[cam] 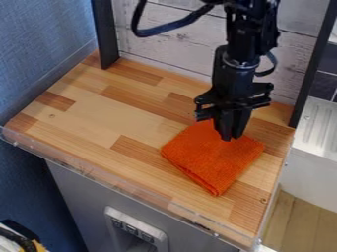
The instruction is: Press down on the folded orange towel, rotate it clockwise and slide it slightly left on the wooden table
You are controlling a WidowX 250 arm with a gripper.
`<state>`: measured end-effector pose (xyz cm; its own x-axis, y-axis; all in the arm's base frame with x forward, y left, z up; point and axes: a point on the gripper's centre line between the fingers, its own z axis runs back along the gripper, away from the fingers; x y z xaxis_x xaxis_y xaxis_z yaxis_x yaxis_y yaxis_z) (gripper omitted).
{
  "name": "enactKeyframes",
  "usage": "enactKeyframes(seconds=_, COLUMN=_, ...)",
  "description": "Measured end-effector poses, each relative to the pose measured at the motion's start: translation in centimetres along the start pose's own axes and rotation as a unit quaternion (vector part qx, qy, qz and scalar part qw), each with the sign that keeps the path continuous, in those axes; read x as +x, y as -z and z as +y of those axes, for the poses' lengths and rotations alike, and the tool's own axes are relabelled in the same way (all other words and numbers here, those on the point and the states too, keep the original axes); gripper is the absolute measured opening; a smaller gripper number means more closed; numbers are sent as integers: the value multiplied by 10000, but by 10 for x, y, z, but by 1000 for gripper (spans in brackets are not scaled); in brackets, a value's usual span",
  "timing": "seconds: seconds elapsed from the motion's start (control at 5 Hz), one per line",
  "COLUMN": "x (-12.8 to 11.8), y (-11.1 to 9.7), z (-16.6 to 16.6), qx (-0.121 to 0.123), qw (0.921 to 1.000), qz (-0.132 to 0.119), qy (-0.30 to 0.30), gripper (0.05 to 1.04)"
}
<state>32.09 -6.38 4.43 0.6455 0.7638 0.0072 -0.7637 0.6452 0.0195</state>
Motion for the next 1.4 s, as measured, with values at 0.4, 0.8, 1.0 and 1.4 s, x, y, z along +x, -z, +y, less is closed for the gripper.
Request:
enactKeyframes(seconds=0.4, x=2, y=13, z=-11, qx=-56, qw=10000, qz=73, qy=-34, gripper=62)
enactKeyframes(seconds=0.8, x=-1, y=25, z=-5, qx=-103, qw=9999, qz=61, qy=10, gripper=60)
enactKeyframes(seconds=1.0, x=-3, y=31, z=-1, qx=-96, qw=9999, qz=64, qy=17, gripper=60)
enactKeyframes(seconds=1.4, x=5, y=34, z=9, qx=-166, qw=9944, qz=109, qy=1042, gripper=60)
